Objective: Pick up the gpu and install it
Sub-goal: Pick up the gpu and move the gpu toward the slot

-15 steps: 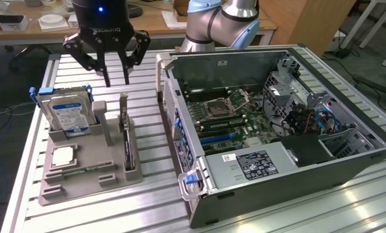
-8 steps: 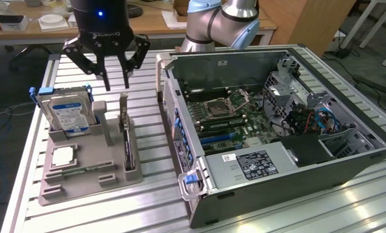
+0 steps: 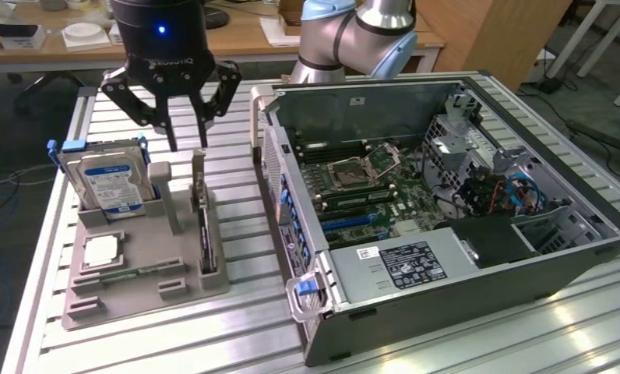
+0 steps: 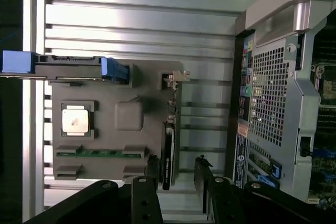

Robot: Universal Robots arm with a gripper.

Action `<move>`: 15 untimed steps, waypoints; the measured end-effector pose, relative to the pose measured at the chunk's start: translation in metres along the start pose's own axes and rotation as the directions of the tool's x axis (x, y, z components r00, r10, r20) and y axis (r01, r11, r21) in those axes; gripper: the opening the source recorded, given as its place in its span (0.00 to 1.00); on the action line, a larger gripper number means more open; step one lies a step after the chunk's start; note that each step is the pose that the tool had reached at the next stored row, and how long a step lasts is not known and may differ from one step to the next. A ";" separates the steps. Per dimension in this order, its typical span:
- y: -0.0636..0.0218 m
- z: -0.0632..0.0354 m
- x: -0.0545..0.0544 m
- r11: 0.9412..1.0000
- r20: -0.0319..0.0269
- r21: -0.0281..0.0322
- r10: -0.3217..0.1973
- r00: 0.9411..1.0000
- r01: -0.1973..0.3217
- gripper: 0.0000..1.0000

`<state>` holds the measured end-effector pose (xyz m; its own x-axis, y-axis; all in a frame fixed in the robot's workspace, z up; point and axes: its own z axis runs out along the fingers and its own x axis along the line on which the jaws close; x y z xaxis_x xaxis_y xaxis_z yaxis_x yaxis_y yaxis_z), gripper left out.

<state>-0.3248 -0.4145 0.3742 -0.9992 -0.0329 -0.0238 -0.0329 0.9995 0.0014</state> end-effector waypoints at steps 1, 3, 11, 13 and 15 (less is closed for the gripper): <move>-0.0008 0.0007 0.000 1.000 0.000 0.000 0.000 1.000 0.000 0.41; -0.0025 0.0018 0.000 1.000 0.000 -0.001 -0.001 1.000 0.001 0.41; -0.0081 0.0052 0.000 1.000 0.000 -0.001 -0.001 1.000 0.001 0.41; -0.0099 0.0058 0.001 1.000 0.000 -0.001 -0.001 1.000 0.001 0.41; -0.0114 0.0064 0.001 1.000 0.000 -0.002 -0.001 1.000 0.001 0.41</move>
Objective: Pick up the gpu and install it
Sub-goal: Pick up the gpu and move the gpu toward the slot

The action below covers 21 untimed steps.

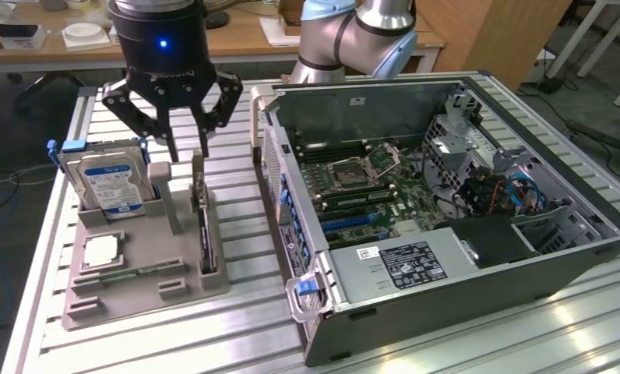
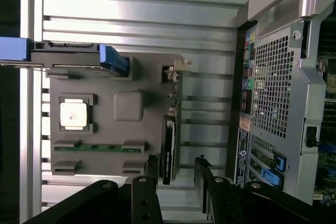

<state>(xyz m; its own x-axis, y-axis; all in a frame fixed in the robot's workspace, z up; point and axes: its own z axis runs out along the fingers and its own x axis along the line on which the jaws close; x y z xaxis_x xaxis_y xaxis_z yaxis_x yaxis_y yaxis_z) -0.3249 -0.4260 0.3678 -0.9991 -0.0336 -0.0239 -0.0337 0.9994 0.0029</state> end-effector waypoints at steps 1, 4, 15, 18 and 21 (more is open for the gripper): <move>-0.0008 0.0003 0.000 1.000 0.000 0.000 0.000 1.000 0.000 0.41; -0.0019 0.0013 0.000 1.000 0.000 0.000 0.000 1.000 0.000 0.41; -0.0064 0.0043 0.000 1.000 0.000 0.000 0.000 1.000 0.000 0.41; -0.0079 0.0052 0.000 1.000 0.000 0.000 0.000 1.000 0.000 0.41; -0.0091 0.0060 0.000 1.000 0.000 0.000 0.000 1.000 0.000 0.41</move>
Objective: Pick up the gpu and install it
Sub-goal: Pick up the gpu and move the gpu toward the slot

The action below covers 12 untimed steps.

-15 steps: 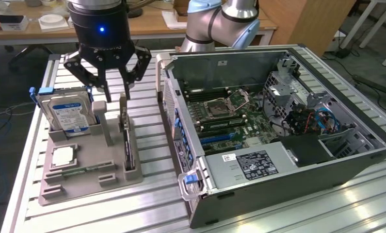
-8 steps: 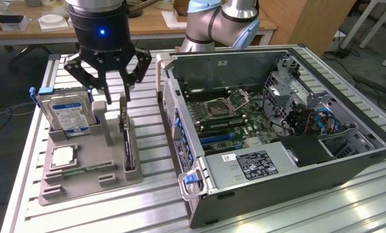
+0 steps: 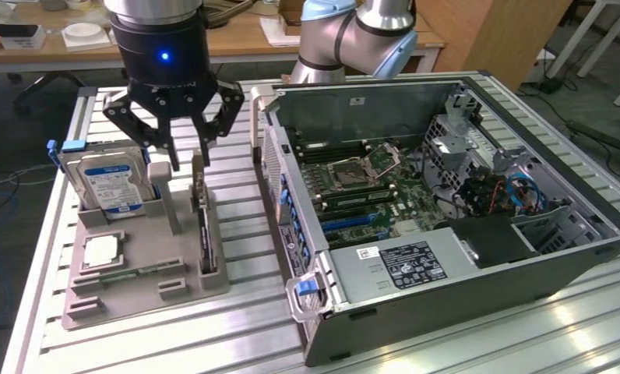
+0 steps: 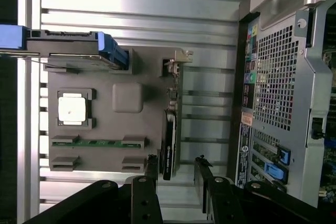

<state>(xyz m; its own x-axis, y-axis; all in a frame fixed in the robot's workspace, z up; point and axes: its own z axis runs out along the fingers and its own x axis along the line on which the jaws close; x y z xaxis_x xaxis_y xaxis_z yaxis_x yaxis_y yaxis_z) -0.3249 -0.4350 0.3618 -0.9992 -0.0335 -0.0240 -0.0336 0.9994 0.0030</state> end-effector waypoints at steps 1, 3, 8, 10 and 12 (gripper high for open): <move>-0.0002 0.0002 0.000 1.000 0.000 0.000 0.000 1.000 0.000 0.41; -0.0012 0.0008 0.000 1.000 0.000 0.000 0.000 1.000 0.000 0.41; -0.0031 0.0025 0.000 1.000 0.000 0.000 0.000 1.000 0.000 0.41; -0.0039 0.0033 0.000 1.000 0.000 0.000 0.000 1.000 0.000 0.41; -0.0046 0.0039 0.000 1.000 0.000 0.000 0.000 1.000 0.000 0.41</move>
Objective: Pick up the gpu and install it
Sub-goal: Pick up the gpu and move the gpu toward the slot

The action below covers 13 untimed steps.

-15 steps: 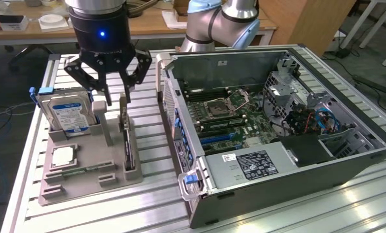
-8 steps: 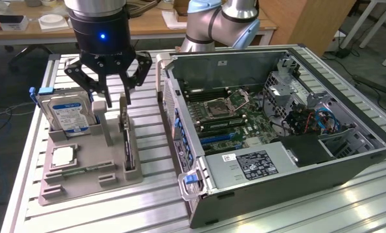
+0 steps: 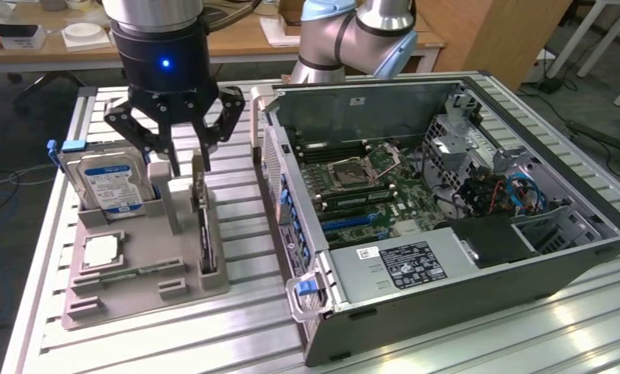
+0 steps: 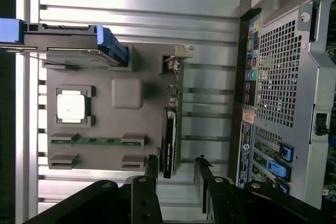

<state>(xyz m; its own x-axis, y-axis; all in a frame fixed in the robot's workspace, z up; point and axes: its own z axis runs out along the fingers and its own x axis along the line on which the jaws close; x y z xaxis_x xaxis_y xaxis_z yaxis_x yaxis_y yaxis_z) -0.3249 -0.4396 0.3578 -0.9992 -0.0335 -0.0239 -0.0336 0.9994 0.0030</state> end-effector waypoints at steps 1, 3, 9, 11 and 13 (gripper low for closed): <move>-0.0004 0.0003 0.000 1.000 0.000 0.000 0.000 1.000 0.000 0.41; -0.0012 0.0010 0.000 1.000 0.000 0.000 0.000 1.000 0.000 0.41; -0.0032 0.0029 0.000 1.000 0.000 0.000 0.000 1.000 0.000 0.41; -0.0038 0.0036 0.000 1.000 0.000 0.000 0.000 1.000 0.000 0.41; -0.0044 0.0042 0.000 1.000 0.000 0.000 0.000 1.000 0.000 0.41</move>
<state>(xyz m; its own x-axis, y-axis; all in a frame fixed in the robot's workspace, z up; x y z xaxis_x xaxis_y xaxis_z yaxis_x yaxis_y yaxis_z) -0.3249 -0.4439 0.3536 -0.9992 -0.0335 -0.0239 -0.0336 0.9994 0.0030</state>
